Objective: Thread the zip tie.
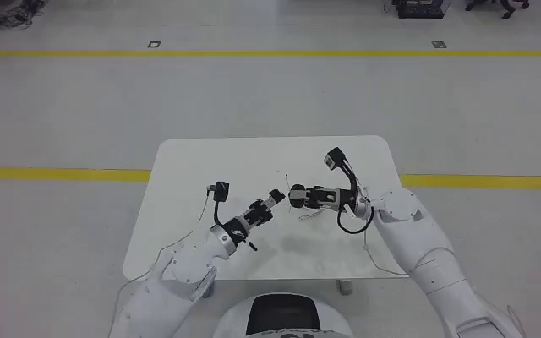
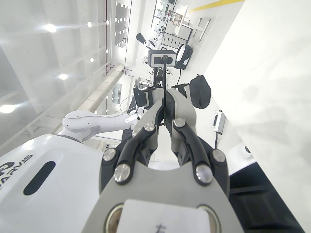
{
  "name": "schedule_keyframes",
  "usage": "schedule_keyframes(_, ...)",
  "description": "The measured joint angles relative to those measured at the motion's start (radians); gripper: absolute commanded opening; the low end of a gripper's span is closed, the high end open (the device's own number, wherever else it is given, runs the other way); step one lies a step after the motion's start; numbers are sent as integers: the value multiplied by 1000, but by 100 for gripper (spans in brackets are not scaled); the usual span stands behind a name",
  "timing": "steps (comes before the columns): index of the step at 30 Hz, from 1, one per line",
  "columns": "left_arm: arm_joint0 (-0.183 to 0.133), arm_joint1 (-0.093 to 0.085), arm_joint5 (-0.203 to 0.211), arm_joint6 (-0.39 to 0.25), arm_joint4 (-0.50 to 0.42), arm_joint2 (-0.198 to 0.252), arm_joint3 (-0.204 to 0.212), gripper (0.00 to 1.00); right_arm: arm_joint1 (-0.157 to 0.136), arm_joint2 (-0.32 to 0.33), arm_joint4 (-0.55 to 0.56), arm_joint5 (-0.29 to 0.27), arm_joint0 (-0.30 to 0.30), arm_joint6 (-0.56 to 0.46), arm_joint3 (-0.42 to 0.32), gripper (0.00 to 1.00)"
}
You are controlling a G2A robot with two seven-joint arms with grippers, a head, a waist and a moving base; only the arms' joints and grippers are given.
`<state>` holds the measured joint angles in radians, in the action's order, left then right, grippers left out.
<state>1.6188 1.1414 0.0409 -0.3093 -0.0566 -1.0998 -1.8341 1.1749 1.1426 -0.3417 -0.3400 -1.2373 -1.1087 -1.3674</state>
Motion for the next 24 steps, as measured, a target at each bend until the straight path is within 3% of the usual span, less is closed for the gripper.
schedule_keyframes(7, 0, 3, 16, -36, -191, -20, 6, 100, 10, 35, 44, 0, -29, 4, -57, 0)
schedule_keyframes(10, -7, 1, 65, -47, -178, -27, 1, 100, 12, 41, 51, 0, -32, 2, -60, 0)
schedule_keyframes(11, -8, 1, 63, -47, -173, -27, 1, 100, 12, 41, 51, 0, -32, 2, -59, 0)
schedule_keyframes(17, -12, 3, 38, -48, -206, -21, 7, 100, 12, 39, 53, 0, -36, 12, -64, 0)
schedule_keyframes(24, -25, 7, -66, -98, -434, -35, 36, 100, 10, 51, 75, 0, -57, 58, -121, 0)
